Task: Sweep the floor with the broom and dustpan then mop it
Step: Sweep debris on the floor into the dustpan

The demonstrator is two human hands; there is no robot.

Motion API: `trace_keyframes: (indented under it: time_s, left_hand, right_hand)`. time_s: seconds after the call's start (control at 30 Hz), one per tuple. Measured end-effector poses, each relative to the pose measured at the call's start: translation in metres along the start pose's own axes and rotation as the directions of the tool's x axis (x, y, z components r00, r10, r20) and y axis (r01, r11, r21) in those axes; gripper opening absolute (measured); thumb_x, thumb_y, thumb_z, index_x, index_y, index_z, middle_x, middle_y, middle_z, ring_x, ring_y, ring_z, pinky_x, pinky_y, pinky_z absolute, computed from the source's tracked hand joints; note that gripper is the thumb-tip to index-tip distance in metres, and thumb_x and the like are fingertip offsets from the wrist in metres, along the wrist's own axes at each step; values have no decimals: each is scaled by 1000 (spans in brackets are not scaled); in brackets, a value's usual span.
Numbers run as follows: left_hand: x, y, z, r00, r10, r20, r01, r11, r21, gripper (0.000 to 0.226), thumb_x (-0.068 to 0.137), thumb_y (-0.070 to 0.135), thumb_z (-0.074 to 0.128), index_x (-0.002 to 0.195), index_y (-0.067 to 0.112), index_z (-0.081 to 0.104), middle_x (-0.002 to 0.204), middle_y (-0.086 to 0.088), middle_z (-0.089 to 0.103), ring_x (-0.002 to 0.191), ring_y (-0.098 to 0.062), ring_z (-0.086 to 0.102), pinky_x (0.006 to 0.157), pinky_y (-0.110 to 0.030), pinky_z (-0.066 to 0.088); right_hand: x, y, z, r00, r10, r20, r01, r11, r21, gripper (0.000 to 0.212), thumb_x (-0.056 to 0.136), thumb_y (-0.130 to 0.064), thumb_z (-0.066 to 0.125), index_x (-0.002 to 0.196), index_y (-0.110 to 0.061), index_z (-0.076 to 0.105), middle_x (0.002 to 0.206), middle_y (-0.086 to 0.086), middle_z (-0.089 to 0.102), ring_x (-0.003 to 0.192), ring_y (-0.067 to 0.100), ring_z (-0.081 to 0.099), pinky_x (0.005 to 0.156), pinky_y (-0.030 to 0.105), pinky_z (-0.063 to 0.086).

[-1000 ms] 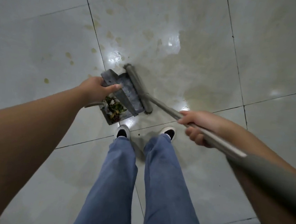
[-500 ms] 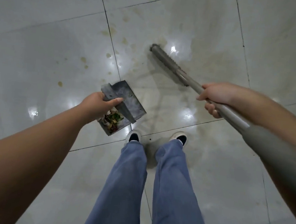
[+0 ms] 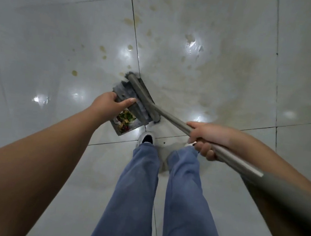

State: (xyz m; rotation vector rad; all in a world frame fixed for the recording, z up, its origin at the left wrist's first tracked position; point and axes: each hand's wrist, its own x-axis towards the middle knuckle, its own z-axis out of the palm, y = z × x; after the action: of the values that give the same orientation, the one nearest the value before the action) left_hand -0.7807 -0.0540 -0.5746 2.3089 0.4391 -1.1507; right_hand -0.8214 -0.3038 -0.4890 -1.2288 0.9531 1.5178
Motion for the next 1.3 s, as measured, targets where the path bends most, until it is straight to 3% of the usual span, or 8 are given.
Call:
trace_keyframes:
  time_s: [0.2, 0.37, 0.47, 0.57, 0.77, 0.97, 1.17, 1.3]
  left_hand:
    - [-8, -14, -9, 1000, -23, 20, 22, 997, 70, 51, 80, 59, 55, 93, 10, 59, 75, -1, 57, 70, -18, 52, 65, -30, 41]
    - [-7, -13, -15, 1000, -24, 5, 23, 992, 124, 54, 80, 62, 53, 93, 9, 58, 83, -6, 61, 80, -25, 57, 67, -32, 43]
    - [-3, -18, -19, 999, -51, -17, 52, 992, 111, 51, 81, 61, 54, 80, 10, 55, 73, -4, 57, 70, -22, 54, 60, -31, 42]
    - [-1, -29, -25, 996, -64, -56, 68, 996, 65, 47, 80, 61, 55, 69, 16, 50, 66, -4, 54, 61, -16, 50, 51, -27, 37]
    - [-2, -43, -28, 995, -80, -66, 80, 997, -2, 46, 80, 60, 56, 79, 14, 56, 71, -2, 56, 65, -16, 52, 60, -30, 43]
    - [-15, -49, -26, 994, -104, -38, 102, 994, -40, 48, 81, 59, 55, 90, 12, 59, 73, -3, 58, 70, -20, 55, 62, -31, 44]
    - [-27, -64, -23, 992, -123, -30, 123, 992, -1, 58, 81, 61, 54, 99, 6, 62, 88, -9, 63, 82, -26, 58, 70, -33, 45]
    - [-28, -75, -23, 988, -148, -36, 148, 989, -10, 60, 82, 61, 52, 101, 4, 62, 94, -13, 64, 87, -30, 60, 77, -39, 49]
  right_hand:
    - [-39, -12, -36, 987, -9, -160, 13, 1000, 26, 52, 95, -9, 44, 137, -38, 36, 34, -1, 33, 20, 4, 27, 26, 7, 26]
    - [-27, -31, -35, 944, -123, -307, 90, 989, -119, 49, 94, -5, 43, 139, -22, 35, 28, 0, 32, 19, 6, 29, 27, 10, 29]
    - [-2, -43, -28, 930, -153, -334, 58, 960, -275, 27, 91, 1, 38, 114, -12, 47, 27, 2, 34, 18, 10, 31, 31, 11, 34]
    - [20, -44, -7, 958, -90, -273, -55, 875, -482, 22, 85, 6, 29, 96, -7, 43, 29, 5, 38, 19, 11, 34, 34, 13, 38]
    - [29, -25, 43, 989, -80, -126, -56, 584, -810, 47, 85, 2, 36, 131, -5, 41, 52, 12, 54, 38, 21, 48, 40, 21, 42]
    - [-10, -26, 17, 987, 1, -163, -65, 920, -387, 65, 90, 2, 43, 142, -33, 31, 30, 0, 34, 21, 9, 31, 31, 10, 32]
    - [-24, -39, 14, 964, -103, -244, 8, 932, -361, 54, 92, 0, 43, 136, -30, 37, 28, -1, 32, 20, 8, 29, 29, 11, 31]
    - [-4, -60, 21, 949, -158, -272, -2, 863, -506, 20, 91, 3, 45, 106, -11, 46, 36, 5, 39, 23, 10, 34, 32, 15, 35]
